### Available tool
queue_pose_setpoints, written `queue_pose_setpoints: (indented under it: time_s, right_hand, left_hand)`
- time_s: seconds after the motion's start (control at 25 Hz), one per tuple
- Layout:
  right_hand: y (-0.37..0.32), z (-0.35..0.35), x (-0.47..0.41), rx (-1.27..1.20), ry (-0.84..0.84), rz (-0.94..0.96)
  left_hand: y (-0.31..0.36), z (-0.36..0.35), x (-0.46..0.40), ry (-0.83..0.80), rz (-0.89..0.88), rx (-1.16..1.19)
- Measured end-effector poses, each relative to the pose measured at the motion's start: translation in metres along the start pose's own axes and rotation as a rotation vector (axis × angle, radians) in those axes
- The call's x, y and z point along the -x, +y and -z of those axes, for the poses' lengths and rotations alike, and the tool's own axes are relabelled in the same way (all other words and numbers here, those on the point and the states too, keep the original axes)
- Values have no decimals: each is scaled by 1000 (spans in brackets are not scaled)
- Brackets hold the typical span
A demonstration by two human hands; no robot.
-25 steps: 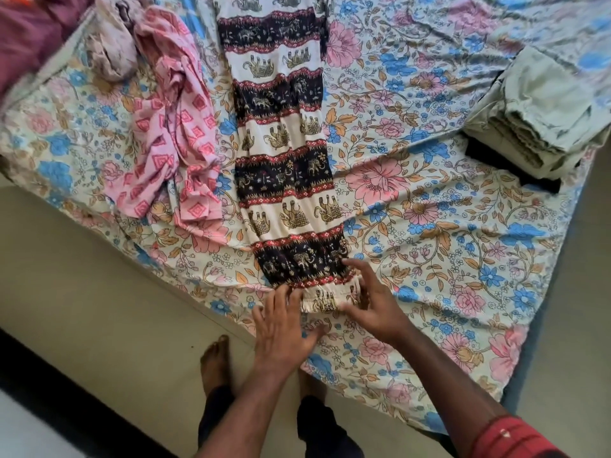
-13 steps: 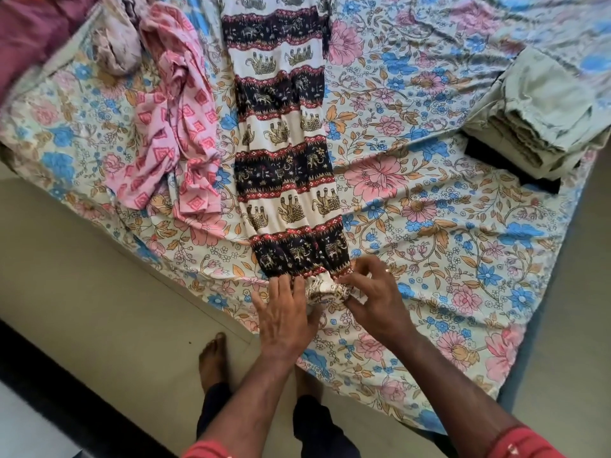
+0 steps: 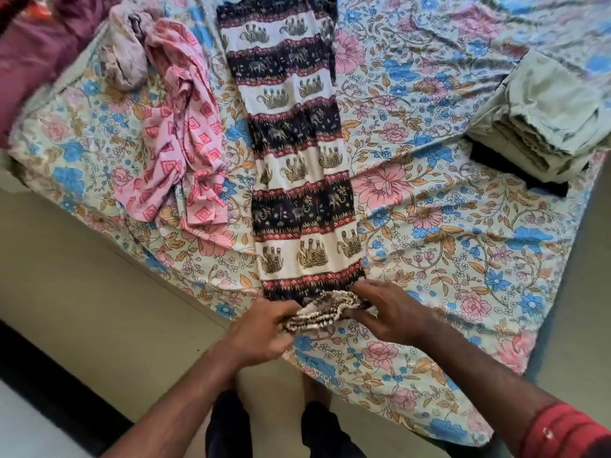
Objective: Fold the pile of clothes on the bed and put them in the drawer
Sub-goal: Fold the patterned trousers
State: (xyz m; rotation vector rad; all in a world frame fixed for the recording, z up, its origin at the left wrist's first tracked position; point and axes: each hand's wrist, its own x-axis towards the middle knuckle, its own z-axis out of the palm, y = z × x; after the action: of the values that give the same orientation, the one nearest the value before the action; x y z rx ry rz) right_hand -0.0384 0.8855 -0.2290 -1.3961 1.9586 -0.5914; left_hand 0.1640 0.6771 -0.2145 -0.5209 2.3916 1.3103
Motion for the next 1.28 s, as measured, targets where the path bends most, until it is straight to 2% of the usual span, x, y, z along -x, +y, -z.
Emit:
queue_pose_setpoints:
  time_s: [0.04, 0.16, 0.24, 0.32, 0.48, 0.56, 0.64, 0.76, 0.84, 0.92, 1.0, 1.08, 1.16, 1.28]
  right_hand:
    - [0, -1, -3, -127, 35, -46]
    - [-5, 11, -31, -484, 241, -222]
    - [-16, 21, -60, -697, 339, -351]
    - [-17, 25, -87, -762, 414, -431]
    - [-9, 22, -104, -512, 473, -655]
    - [-15, 18, -94, -404, 536, -674]
    - [-15, 9, -78, -421, 523, -598]
    - [-5, 0, -56, -489, 342, -449]
    - [6, 2, -55, -390, 274, -411]
    - [14, 11, -59, -294, 291, -410]
    - [21, 22, -59, -274, 324, -438]
    - [25, 30, -53, -262, 295, -421]
    - [27, 27, -47, -171, 239, -405]
    - [39, 16, -45, 161, 222, -402]
  left_hand:
    - [3, 9, -3, -8, 52, 131]
    - [3, 39, -25, 157, 202, 533]
    - [0, 57, -53, 244, 235, 661]
    - [-1, 68, -82, 358, 285, 735]
    - [5, 63, -107, 618, 501, 603]
    - [6, 46, -97, 684, 578, 572]
    - [0, 25, -81, 629, 619, 597]
    - [-8, 1, -67, 454, 613, 436]
    - [-8, -7, -63, 457, 572, 381]
    - [-15, -1, -59, 519, 504, 478]
    - [-30, 13, -55, 511, 437, 513]
    - [-44, 26, -54, 448, 383, 398]
    - [-49, 27, -53, 421, 353, 27]
    - [-48, 11, -50, 469, 110, -548]
